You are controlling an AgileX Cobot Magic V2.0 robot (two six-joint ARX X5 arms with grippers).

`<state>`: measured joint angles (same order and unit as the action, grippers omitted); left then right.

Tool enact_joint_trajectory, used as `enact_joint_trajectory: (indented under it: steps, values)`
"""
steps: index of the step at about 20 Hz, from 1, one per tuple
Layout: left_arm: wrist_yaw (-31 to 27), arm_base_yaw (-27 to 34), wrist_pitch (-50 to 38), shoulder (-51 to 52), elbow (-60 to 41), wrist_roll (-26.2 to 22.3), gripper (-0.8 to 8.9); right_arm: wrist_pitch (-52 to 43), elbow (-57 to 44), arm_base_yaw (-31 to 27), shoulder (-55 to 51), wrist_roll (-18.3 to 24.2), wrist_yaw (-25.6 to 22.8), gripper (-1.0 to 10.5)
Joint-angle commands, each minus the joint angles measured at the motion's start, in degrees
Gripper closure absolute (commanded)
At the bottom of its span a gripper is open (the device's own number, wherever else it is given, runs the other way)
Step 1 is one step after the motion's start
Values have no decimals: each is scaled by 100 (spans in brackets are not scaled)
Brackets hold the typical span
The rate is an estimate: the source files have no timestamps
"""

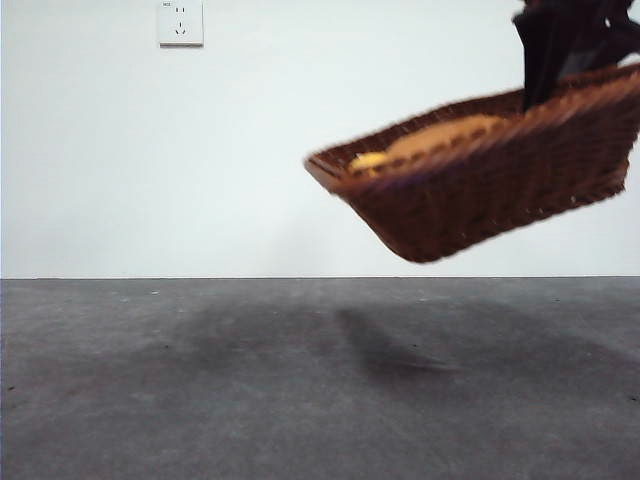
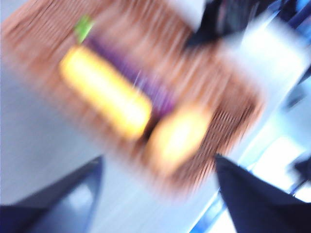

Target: Help me put the vegetables on the table into the basket

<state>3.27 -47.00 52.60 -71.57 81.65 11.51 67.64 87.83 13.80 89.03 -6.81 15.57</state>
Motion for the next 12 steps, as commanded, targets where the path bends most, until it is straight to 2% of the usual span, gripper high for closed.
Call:
enact_joint_trajectory:
  steps: [1, 5, 8, 12]
  values:
    - [-636, -111, 402, 190, -44, -293, 819, -61, -4, -205, 275, 210, 214, 963]
    - [-632, -168, 1182, 459, -44, -273, 818, -525, -4, -621, 979, 431, 586, 963]
    - [-785, -197, 1878, 557, -44, -269, 818, -1008, -2, -1093, 1497, 553, 1121, 963]
    - [-929, -195, 2061, 586, -44, -269, 818, -1266, 4, -1510, 2076, 905, 1239, 963]
